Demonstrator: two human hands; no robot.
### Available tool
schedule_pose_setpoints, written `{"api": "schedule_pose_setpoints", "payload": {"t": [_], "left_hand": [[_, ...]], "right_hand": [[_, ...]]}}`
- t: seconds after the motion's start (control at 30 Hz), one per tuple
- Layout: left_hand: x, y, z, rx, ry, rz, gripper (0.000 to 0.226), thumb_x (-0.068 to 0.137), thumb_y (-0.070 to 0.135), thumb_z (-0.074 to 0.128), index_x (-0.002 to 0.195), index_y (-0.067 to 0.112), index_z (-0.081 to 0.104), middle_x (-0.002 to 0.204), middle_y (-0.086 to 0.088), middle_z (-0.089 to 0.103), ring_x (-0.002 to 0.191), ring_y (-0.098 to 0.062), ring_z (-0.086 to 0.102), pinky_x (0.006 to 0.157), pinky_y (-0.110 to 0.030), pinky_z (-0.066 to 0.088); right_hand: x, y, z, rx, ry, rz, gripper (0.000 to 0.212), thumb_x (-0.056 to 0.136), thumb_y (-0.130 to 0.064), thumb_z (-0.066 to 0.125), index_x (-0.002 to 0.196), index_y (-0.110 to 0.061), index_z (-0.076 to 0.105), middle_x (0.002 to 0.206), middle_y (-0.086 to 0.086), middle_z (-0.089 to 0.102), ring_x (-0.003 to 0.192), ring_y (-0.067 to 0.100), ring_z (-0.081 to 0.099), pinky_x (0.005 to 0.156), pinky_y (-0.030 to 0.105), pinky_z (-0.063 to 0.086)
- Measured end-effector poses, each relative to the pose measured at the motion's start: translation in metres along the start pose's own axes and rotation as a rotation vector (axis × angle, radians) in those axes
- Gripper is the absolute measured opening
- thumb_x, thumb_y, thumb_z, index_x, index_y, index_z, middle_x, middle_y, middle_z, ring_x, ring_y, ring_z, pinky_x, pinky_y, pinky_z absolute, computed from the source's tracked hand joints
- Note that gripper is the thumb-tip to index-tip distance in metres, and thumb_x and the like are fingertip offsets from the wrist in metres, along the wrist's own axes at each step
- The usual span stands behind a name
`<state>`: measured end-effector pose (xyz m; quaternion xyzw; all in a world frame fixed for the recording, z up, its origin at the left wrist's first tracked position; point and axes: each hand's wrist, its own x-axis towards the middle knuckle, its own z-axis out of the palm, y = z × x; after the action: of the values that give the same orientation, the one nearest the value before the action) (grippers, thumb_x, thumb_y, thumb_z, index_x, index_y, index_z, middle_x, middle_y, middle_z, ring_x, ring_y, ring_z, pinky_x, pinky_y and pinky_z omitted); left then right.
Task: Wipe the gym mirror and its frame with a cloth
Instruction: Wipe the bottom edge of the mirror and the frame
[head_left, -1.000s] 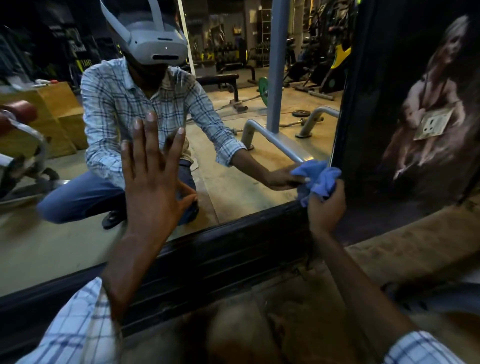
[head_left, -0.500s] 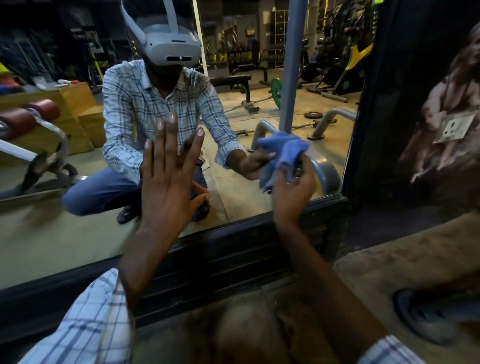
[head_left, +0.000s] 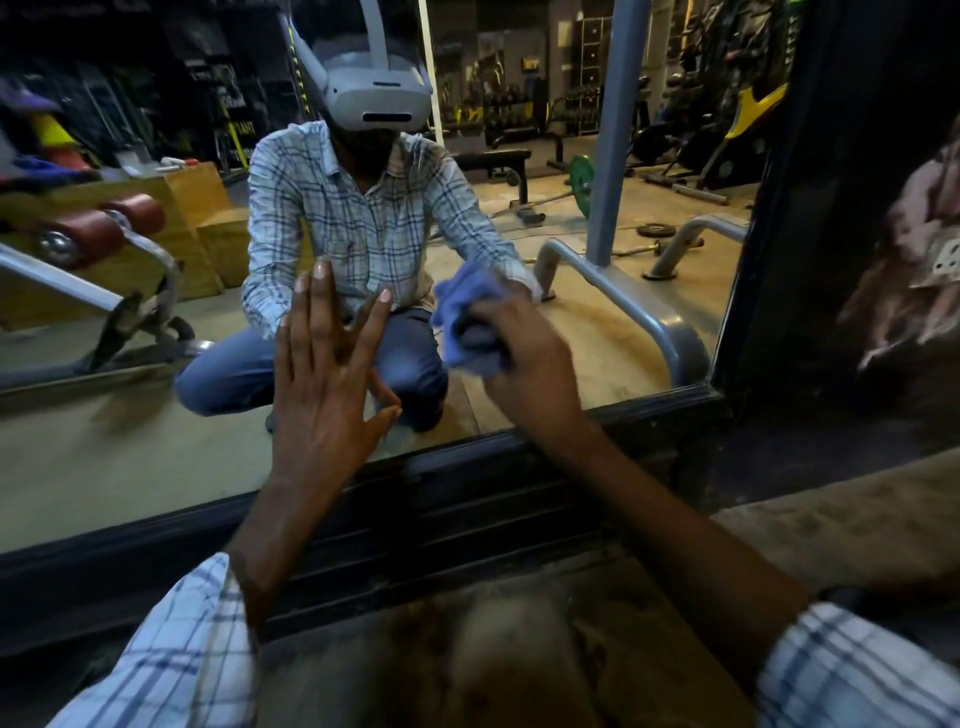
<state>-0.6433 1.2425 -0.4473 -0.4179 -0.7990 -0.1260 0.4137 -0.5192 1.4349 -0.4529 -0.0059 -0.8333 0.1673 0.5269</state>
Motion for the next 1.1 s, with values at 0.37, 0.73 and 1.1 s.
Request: {"api": "schedule_pose_setpoints", "payload": {"t": [0.37,0.73,1.1], "left_hand": [[-0.025,-0.016,0.006,0.031,0.002,-0.076,0.117,0.073,0.043,0.089,0.166,0.031,0.018,0.171,-0.024,-0.007,0.159,-0.041,-0.007,0.123,-0.064,0.009],[-0.055,-0.046,0.01,0.068,0.027,-0.116,0.112,0.074,0.042,0.087,0.165,0.033,0.022,0.171,-0.024,0.0,0.158,-0.043,0.003,0.124,-0.062,0.012],[-0.089,-0.105,-0.001,0.023,-0.021,-0.202,0.116,0.073,0.051,0.086,0.165,0.035,0.019,0.171,-0.023,-0.006,0.159,-0.04,-0.004,0.121,-0.064,0.015]], "right_hand": [[-0.051,0.005,0.029,0.017,-0.046,0.108,0.039,0.083,-0.017,0.078,0.12,-0.016,0.067,0.123,0.001,0.063,0.11,0.02,0.061,0.089,0.036,0.054],[-0.095,-0.008,0.075,0.074,0.031,0.234,0.028,0.082,-0.006,0.078,0.108,-0.011,0.066,0.109,0.003,0.062,0.098,0.015,0.059,0.083,0.027,0.051],[-0.027,-0.071,0.102,0.2,0.364,0.321,0.03,0.084,-0.011,0.079,0.11,-0.015,0.066,0.107,-0.004,0.062,0.095,0.013,0.062,0.081,0.031,0.053]]}}
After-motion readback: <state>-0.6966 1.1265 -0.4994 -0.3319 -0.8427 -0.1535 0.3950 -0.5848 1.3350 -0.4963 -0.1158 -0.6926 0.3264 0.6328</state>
